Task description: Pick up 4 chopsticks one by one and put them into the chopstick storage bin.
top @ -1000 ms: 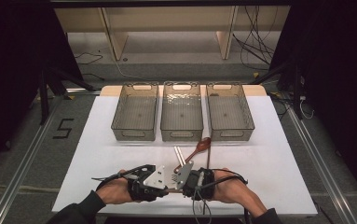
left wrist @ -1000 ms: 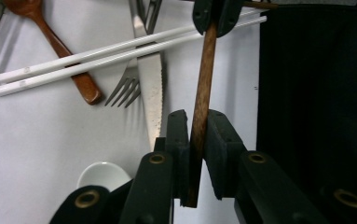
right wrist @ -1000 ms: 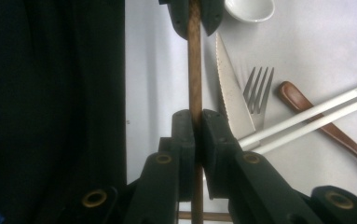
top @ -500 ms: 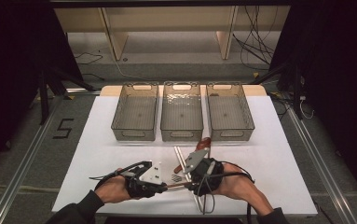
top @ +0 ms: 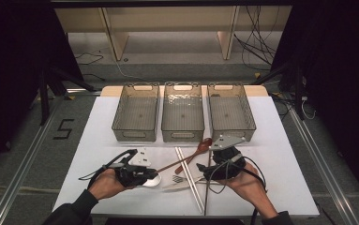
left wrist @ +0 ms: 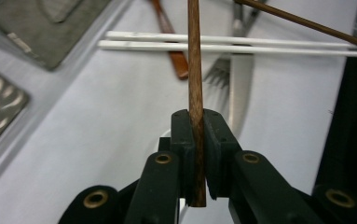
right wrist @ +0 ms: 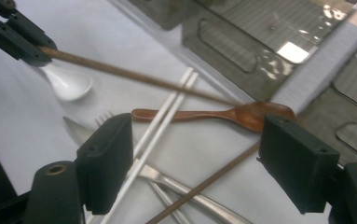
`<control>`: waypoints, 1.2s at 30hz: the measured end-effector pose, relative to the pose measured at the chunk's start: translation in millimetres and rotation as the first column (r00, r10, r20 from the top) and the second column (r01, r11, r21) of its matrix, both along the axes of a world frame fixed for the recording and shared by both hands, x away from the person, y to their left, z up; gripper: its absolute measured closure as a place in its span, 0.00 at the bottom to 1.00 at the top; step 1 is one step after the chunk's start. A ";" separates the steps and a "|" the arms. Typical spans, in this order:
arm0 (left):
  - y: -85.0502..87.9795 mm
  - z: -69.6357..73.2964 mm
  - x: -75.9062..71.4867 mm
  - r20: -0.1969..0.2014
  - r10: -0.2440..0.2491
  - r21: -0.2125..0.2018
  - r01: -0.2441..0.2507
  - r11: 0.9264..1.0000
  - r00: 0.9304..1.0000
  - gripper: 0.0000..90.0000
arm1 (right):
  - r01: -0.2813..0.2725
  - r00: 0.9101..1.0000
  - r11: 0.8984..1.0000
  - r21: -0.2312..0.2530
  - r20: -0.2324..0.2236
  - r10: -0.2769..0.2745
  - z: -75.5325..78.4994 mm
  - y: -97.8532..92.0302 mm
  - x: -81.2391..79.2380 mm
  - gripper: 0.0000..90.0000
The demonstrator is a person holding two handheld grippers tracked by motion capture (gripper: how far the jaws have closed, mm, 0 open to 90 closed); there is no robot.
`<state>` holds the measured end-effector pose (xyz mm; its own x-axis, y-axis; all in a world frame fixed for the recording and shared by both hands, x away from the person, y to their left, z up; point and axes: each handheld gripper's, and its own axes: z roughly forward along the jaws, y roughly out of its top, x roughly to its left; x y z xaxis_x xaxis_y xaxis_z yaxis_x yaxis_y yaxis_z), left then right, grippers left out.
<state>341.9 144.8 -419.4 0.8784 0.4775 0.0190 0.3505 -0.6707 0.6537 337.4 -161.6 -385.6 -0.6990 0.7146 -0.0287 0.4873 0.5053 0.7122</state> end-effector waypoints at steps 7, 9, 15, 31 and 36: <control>12.4 4.3 7.8 -0.003 0.124 -0.046 -0.124 0.991 0.992 0.92 | 0.104 0.994 0.994 0.028 -0.038 -0.103 -12.9 -14.9 2.7 0.26; 14.8 4.8 9.8 -0.005 0.150 -0.050 -0.150 0.987 0.989 0.92 | 0.121 0.991 0.992 0.026 -0.054 -0.119 -16.1 -18.0 3.7 0.26; 31.7 10.3 22.2 -0.021 0.239 -0.066 -0.240 0.968 0.971 0.92 | 0.147 0.986 0.989 0.031 -0.082 -0.144 -22.3 -23.3 3.2 0.25; 73.4 25.9 72.6 -0.033 0.468 -0.112 -0.468 0.877 0.883 0.92 | 0.167 0.979 0.986 0.007 -0.116 -0.166 -29.3 -23.2 2.3 0.24; 75.5 28.7 87.5 -0.038 0.497 -0.101 -0.498 0.861 0.867 0.93 | 0.163 0.980 0.987 0.008 -0.118 -0.161 -29.0 -22.4 2.2 0.24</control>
<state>429.5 220.3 -390.7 0.5233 0.8499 -0.0624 0.6264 -0.3339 0.7043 339.7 -184.0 -414.6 -0.5720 0.8181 0.0594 0.6416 0.4012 0.6537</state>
